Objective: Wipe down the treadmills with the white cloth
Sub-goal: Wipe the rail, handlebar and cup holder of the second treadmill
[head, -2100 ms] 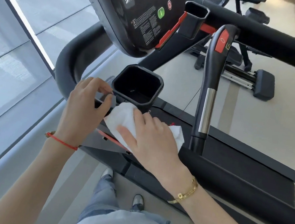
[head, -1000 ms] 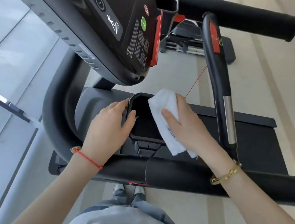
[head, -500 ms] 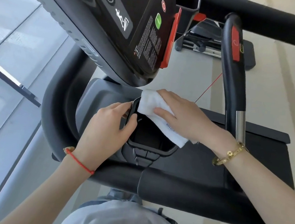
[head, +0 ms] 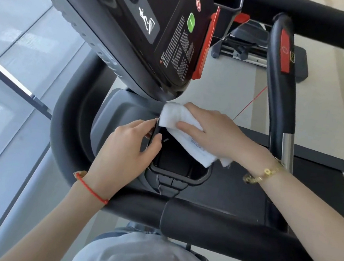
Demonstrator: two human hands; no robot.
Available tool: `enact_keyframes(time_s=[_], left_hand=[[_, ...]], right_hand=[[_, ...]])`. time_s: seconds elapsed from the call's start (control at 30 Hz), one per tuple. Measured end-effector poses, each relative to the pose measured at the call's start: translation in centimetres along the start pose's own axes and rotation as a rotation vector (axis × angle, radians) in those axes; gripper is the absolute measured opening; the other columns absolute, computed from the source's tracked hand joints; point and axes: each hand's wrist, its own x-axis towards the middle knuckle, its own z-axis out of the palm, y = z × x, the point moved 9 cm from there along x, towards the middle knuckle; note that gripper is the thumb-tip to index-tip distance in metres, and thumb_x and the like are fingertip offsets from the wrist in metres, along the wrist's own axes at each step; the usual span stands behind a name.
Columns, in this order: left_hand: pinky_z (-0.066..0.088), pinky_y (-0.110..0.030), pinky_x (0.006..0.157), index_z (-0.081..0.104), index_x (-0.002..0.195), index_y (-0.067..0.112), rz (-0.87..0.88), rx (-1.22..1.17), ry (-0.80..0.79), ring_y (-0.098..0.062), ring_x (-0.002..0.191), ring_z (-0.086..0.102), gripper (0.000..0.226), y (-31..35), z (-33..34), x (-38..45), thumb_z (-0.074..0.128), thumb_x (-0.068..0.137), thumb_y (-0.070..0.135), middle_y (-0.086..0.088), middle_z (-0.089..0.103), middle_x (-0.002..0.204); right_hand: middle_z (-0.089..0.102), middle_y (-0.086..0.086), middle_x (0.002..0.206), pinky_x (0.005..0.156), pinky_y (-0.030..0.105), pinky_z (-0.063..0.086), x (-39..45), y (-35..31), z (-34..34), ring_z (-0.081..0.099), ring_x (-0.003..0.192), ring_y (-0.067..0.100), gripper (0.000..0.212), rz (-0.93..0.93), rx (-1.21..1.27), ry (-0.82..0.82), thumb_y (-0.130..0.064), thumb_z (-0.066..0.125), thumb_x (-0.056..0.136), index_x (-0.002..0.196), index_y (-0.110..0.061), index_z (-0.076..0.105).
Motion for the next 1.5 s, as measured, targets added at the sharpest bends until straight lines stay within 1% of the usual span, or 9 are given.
enact_keyframes(time_s=[0.1, 0.3, 0.37, 0.5, 0.7, 0.9, 1.03, 1.4, 1.5], left_hand=[[0.055, -0.042, 0.07, 0.067, 0.116, 0.021, 0.008, -0.014, 0.0, -0.017, 0.074, 0.064, 0.035, -0.1, 0.0, 0.0, 0.047, 0.095, 0.04, 0.001, 0.067, 0.086], [0.055, -0.042, 0.073, 0.068, 0.113, 0.017, 0.009, -0.014, 0.011, -0.018, 0.075, 0.065, 0.034, -0.1, 0.1, 0.0, 0.049, 0.095, 0.037, 0.002, 0.068, 0.086], [0.056, -0.039, 0.075, 0.068, 0.118, 0.018, 0.007, -0.014, 0.01, -0.015, 0.077, 0.065, 0.037, -0.1, 0.1, 0.0, 0.048, 0.095, 0.039, 0.005, 0.068, 0.088], [0.056, -0.038, 0.076, 0.068, 0.12, 0.021, 0.019, -0.005, 0.016, -0.014, 0.08, 0.065, 0.031, 0.2, -0.1, 0.0, 0.051, 0.098, 0.035, 0.005, 0.068, 0.089], [0.057, -0.042, 0.074, 0.067, 0.122, 0.02, 0.019, -0.011, 0.012, -0.018, 0.077, 0.066, 0.029, 0.4, -0.2, 0.0, 0.054, 0.098, 0.03, 0.001, 0.069, 0.088], [0.055, -0.031, 0.072, 0.068, 0.122, 0.02, 0.026, -0.004, 0.018, -0.016, 0.075, 0.066, 0.029, 0.8, -0.4, -0.2, 0.054, 0.098, 0.029, 0.004, 0.069, 0.09], [0.055, -0.031, 0.069, 0.069, 0.117, 0.018, 0.024, 0.003, 0.015, -0.017, 0.073, 0.065, 0.026, 0.7, -0.3, -0.1, 0.054, 0.098, 0.028, 0.004, 0.068, 0.087], [0.055, -0.041, 0.069, 0.071, 0.11, 0.019, 0.001, 0.01, 0.056, -0.019, 0.072, 0.063, 0.022, 0.5, -0.4, -0.4, 0.057, 0.096, 0.028, 0.001, 0.068, 0.081], [0.053, -0.043, 0.067, 0.068, 0.089, 0.015, 0.002, 0.019, 0.051, -0.02, 0.069, 0.061, 0.021, 0.2, -0.2, -0.3, 0.056, 0.096, 0.03, 0.001, 0.064, 0.076]], right_hand=[[0.045, -0.014, 0.072, 0.062, 0.033, 0.03, 0.5, -1.0, -0.1, 0.047, 0.072, 0.017, 0.031, -0.018, -0.07, 0.043, -0.054, 0.038, 0.099, 0.118, -0.031, 0.045], [0.052, -0.008, 0.08, 0.058, 0.031, 0.04, -4.2, 2.5, 0.6, 0.054, 0.078, 0.021, 0.024, 0.259, 0.337, 0.174, -0.037, 0.044, 0.101, 0.123, -0.029, 0.045], [0.053, -0.003, 0.098, 0.052, 0.029, 0.043, -5.7, 2.5, 1.6, 0.056, 0.087, 0.024, 0.036, 0.346, 0.451, 0.191, -0.034, 0.042, 0.101, 0.136, -0.033, 0.033], [0.047, 0.005, 0.134, 0.075, 0.03, 0.04, -7.6, 1.7, 3.1, 0.053, 0.107, 0.023, 0.058, 0.412, 0.579, 0.208, -0.028, 0.045, 0.101, 0.148, -0.03, 0.012], [0.049, 0.0, 0.093, 0.056, 0.025, 0.032, -4.9, 2.3, 1.6, 0.048, 0.074, 0.008, 0.039, 0.415, 0.454, 0.132, -0.031, 0.045, 0.102, 0.135, -0.018, 0.031], [0.045, 0.005, 0.132, 0.065, 0.025, 0.038, -8.9, 1.0, 3.9, 0.052, 0.085, 0.011, 0.061, 0.494, 0.582, 0.244, -0.03, 0.045, 0.102, 0.149, -0.023, 0.007], [0.049, 0.007, 0.127, 0.071, 0.03, 0.041, -8.7, 1.7, 4.3, 0.053, 0.088, 0.013, 0.058, 0.538, 0.624, 0.221, -0.031, 0.044, 0.102, 0.147, -0.019, 0.01], [0.043, -0.007, 0.067, 0.057, 0.032, 0.031, -0.4, -0.4, -0.1, 0.044, 0.063, 0.014, 0.029, 0.02, 0.01, -0.042, -0.047, 0.048, 0.098, 0.101, -0.019, 0.042], [0.043, -0.011, 0.07, 0.058, 0.034, 0.031, 1.0, -2.3, 0.2, 0.046, 0.065, 0.018, 0.034, -0.084, -0.141, -0.066, -0.048, 0.045, 0.099, 0.115, -0.019, 0.046]])
